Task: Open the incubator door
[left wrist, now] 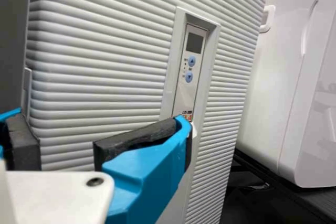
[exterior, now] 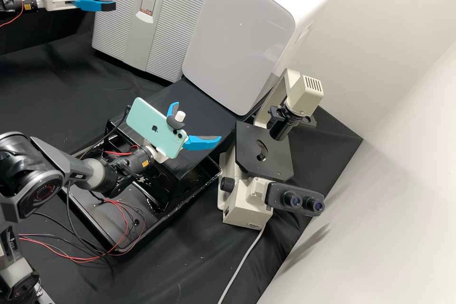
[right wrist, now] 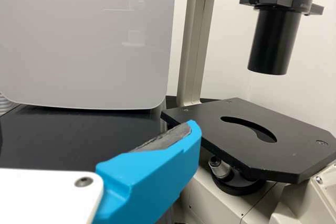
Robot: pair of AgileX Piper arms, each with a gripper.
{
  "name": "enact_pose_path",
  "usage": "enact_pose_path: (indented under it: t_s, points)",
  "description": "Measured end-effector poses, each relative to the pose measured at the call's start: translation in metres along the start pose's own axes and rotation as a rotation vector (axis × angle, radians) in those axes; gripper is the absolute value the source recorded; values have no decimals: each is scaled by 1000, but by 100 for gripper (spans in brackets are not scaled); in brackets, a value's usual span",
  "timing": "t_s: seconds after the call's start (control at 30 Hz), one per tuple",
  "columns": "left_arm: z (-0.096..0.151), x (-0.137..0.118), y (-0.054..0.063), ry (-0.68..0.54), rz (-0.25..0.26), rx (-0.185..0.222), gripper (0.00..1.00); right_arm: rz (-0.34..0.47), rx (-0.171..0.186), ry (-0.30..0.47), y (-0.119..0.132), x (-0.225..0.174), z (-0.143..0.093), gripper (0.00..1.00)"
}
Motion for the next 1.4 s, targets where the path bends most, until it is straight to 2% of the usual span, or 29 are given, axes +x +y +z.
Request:
enact_pose_path:
  t_s: [0.33,0.5,0.73,0.83,1.1,1.13,1.4]
  points:
    - [2,-9,-2,39,4,9,0,0,0,0,0,0,0,100]
    - [11,-16,-3,64,8,-20,0,0,0,0,0,0,0,100]
    - [37,-20,-7,-2,-46,60,0,0,0,0,0,0,0,100]
    - [40,-20,-7,-14,-47,75,0,0,0,0,0,0,0,100]
    - [40,-20,-7,-14,-48,76,0,0,0,0,0,0,0,100]
    - [40,-20,-7,-14,-48,76,100,0,0,0,0,0,0,100]
    - [35,-26,-10,75,-61,89,100,0,0,0,0,0,0,100]
